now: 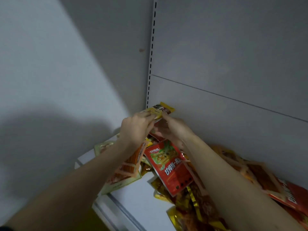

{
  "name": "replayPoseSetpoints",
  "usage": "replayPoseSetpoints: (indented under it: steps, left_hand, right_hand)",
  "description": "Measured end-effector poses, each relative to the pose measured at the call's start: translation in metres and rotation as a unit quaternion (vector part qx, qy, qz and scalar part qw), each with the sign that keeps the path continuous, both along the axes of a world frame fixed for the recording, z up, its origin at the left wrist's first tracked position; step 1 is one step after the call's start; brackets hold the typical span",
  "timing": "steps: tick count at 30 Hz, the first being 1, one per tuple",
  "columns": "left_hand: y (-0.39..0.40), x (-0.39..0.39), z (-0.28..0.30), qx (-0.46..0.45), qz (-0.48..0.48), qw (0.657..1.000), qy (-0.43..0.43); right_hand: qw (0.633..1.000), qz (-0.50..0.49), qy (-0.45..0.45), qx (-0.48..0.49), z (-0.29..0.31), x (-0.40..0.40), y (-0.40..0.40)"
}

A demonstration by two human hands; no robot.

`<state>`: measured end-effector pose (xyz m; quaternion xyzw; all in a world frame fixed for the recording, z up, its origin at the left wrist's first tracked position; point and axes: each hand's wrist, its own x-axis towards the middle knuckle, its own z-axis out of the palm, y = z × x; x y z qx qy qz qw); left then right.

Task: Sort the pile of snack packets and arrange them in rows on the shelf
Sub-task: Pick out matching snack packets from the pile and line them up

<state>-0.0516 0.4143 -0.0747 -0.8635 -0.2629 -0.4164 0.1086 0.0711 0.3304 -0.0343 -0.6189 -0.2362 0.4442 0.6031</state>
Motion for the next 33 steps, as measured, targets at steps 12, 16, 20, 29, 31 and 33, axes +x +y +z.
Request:
replayPoseSetpoints:
  steps: [12, 16, 20, 29, 31, 33]
  left_hand:
    - [-0.19, -0.06, 0.028, -0.595, -0.076, 0.739, -0.308]
    - [-0.24, -0.096, 0.01, -0.776, -0.146, 0.574, -0.215]
    - [-0.261, -0.102, -0.004, -0.74, -0.165, 0.628, -0.175]
    - [-0.177, -0.13, -0.007, -0.701, -0.123, 0.641, -0.286]
    - [-0.151, -0.123, -0.007, -0.688, -0.135, 0.625, -0.343]
    - [-0.13, -0.114, -0.008, -0.689, -0.139, 0.605, -0.373]
  right_hand:
    - [0.983, 0.055, -0.176, 0.017, 0.006, -0.006, -0.185]
    - [0.981, 0.125, -0.143, 0.025, -0.02, -0.023, -0.236]
    - [0.976, 0.151, -0.156, 0.032, -0.018, -0.04, -0.237]
    - [0.975, 0.106, -0.195, -0.009, -0.016, -0.048, -0.188]
    - [0.97, 0.086, -0.227, -0.014, -0.016, -0.039, -0.162]
    - [0.957, 0.076, -0.279, -0.022, -0.015, -0.034, -0.129]
